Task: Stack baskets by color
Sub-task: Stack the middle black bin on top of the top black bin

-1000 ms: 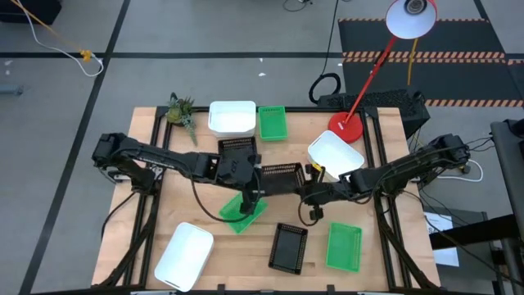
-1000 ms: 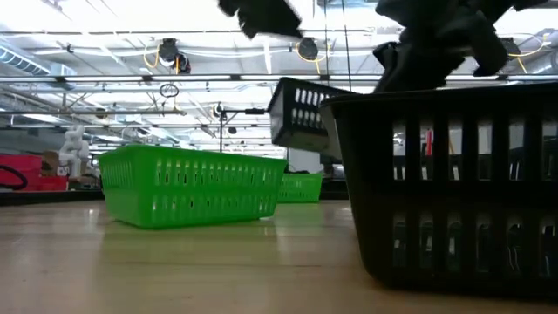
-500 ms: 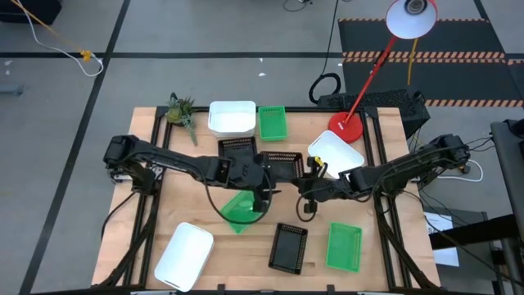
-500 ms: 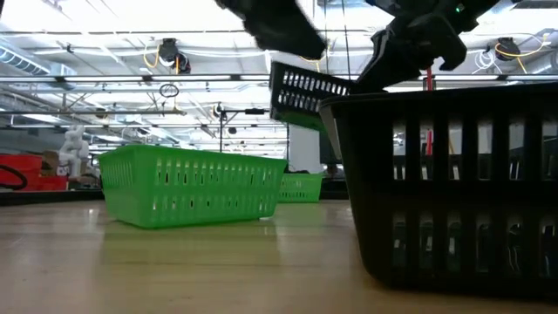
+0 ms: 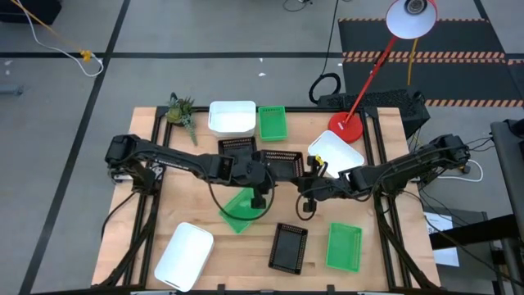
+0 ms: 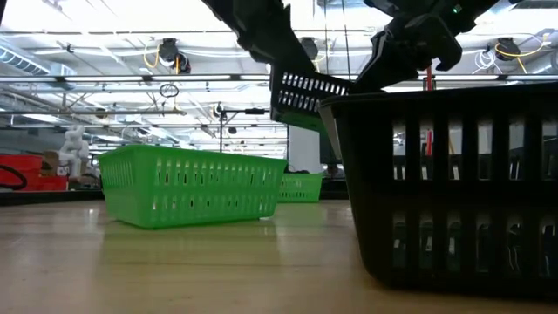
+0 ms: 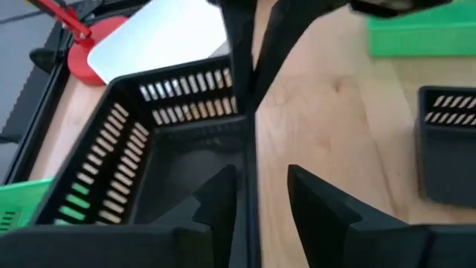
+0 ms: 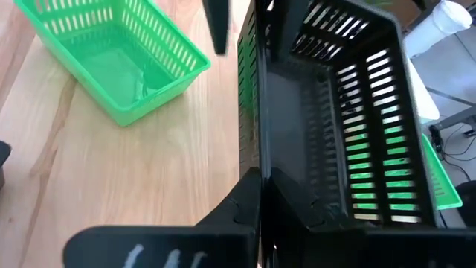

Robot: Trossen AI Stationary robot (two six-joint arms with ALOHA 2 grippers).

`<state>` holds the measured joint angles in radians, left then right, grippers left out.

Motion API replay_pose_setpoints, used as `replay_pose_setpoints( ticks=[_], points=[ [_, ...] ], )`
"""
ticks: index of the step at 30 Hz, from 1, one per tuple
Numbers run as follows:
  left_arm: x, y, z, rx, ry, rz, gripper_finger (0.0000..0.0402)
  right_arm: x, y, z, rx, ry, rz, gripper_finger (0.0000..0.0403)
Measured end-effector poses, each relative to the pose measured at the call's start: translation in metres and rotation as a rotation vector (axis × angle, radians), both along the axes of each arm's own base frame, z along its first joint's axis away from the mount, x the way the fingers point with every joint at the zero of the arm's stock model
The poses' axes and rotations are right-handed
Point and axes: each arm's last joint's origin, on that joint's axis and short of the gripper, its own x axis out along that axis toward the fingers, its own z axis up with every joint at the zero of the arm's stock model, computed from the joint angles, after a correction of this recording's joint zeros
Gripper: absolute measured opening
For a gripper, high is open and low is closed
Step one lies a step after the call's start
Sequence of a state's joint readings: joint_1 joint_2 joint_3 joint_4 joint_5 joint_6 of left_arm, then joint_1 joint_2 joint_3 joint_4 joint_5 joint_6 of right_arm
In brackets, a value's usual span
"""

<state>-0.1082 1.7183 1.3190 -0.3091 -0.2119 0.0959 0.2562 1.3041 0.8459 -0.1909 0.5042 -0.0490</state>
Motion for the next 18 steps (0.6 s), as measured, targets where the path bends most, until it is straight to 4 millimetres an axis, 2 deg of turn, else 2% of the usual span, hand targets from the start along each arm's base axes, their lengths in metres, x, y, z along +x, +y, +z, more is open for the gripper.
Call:
replay_pose_setpoints(
  ticks=[9, 18],
  points=[
    [-0.0003, 0.0065, -0.0007, 0.012, 0.012, 0.017, 0.0091, -0.0001, 0.0000, -0.0002, -0.009, 0.003, 0.006, 0.0011],
    [-0.0020, 0.0066, -0.0024, 0.047, 0.044, -0.012, 0.0015, 0.0004, 0.0000, 0.0003, -0.011, -0.002, 0.008, 0.0011]
  ],
)
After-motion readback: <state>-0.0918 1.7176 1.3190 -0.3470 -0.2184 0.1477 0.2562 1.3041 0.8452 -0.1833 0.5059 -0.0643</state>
